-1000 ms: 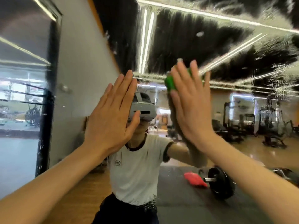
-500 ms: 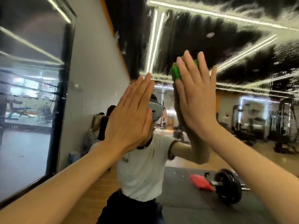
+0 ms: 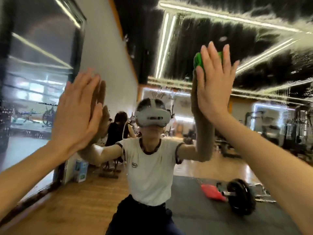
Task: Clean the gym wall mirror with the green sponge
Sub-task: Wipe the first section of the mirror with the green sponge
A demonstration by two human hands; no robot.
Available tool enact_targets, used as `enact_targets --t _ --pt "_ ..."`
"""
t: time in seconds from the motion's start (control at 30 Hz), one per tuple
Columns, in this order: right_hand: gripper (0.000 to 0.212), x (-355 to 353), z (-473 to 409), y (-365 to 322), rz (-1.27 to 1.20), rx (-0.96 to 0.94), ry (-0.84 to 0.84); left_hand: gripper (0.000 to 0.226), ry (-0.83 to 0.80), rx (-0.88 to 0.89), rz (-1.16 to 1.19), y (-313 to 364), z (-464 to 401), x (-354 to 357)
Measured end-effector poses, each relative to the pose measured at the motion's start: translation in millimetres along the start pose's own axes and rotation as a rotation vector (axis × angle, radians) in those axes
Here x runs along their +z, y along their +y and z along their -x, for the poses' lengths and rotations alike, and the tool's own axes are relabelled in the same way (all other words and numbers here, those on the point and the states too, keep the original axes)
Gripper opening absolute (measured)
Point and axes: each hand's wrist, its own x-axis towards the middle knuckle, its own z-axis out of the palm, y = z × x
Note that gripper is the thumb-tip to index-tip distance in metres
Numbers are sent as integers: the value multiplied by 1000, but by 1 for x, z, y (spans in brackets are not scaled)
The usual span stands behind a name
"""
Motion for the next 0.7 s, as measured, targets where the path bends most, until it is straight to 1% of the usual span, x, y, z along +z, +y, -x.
enact_targets --t 0.03,0.07,0.17,0.23,0.27,0.3,0.33,0.4,0.47,0.5,0.53,0.57,0.6,0.7 --pt "51 3 16 -9 -7 -19 -11 65 -6 -8 -13 -5 1 2" --pt "49 4 41 -16 -10 -92 -41 65 -14 -8 -30 -8 3 5" --pt "45 -5 132 -26 13 -490 -211 66 -12 6 -47 -13 5 12" --pt "42 -13 145 -15 34 -712 -279 67 -15 11 -39 -15 5 11" --pt "43 -14 132 -10 40 -764 -298 67 -14 15 -38 -16 5 11" --pt "45 -12 111 -7 53 -756 -290 67 -10 20 -38 -16 5 11" --pt "47 -7 84 -7 50 -677 -259 67 -3 26 -40 -16 6 11" --pt "47 1 25 -13 -4 -379 -153 66 10 34 -47 -16 7 12" --pt "48 9 -13 -29 -22 -108 -29 66 15 32 -44 -17 7 13" --pt "49 13 -15 -39 -19 -34 3 66 12 27 -40 -18 7 13" --pt "49 17 -5 -49 -10 -11 10 67 7 22 -37 -18 7 14" --pt "48 20 15 -57 3 -42 -6 67 5 19 -36 -19 7 14" --pt "49 19 44 -63 10 -123 -38 67 5 20 -37 -20 6 15" --pt "48 5 136 -66 33 -478 -203 67 14 31 -37 -19 6 15"
